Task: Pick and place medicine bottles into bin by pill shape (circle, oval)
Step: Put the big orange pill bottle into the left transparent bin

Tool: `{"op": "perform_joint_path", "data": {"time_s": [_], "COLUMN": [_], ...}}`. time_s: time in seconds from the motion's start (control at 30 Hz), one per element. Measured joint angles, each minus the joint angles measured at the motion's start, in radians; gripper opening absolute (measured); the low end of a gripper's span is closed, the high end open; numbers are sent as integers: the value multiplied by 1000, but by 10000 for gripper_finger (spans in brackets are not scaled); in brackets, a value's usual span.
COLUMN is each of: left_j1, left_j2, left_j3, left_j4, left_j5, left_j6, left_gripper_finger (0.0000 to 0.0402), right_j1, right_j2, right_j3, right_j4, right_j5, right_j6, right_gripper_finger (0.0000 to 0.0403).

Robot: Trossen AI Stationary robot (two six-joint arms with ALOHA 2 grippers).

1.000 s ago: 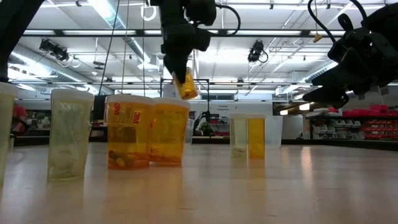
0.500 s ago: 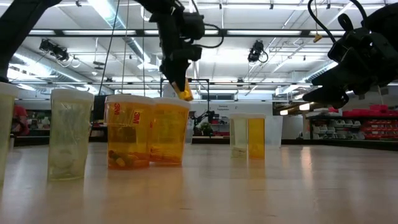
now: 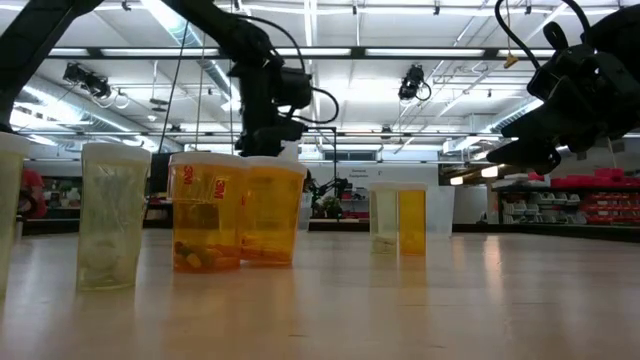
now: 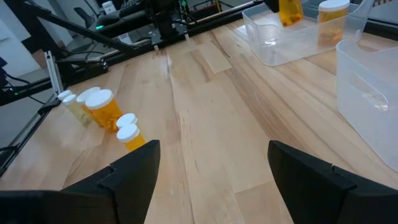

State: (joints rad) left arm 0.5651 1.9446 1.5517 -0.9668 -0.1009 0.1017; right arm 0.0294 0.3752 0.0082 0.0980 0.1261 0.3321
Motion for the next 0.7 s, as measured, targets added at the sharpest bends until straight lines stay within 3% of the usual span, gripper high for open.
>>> {"op": "perform_joint_path", "data": {"time_s": [0.4, 0.7], "left_j1": [1, 0], "left_j2": [0, 0], "left_j3": [-79, -80], "left_j4": [25, 20], "left_j5": [1, 65], "left_j6": [-1, -12], "left_gripper_finger": [214, 215], "right_j1": [0, 0], "right_j2": [0, 0], "right_j3": [0, 0], "right_j4": [0, 0], "right_j5": [0, 0], "right_j6": [0, 0], "right_gripper_finger": [305, 305]}}
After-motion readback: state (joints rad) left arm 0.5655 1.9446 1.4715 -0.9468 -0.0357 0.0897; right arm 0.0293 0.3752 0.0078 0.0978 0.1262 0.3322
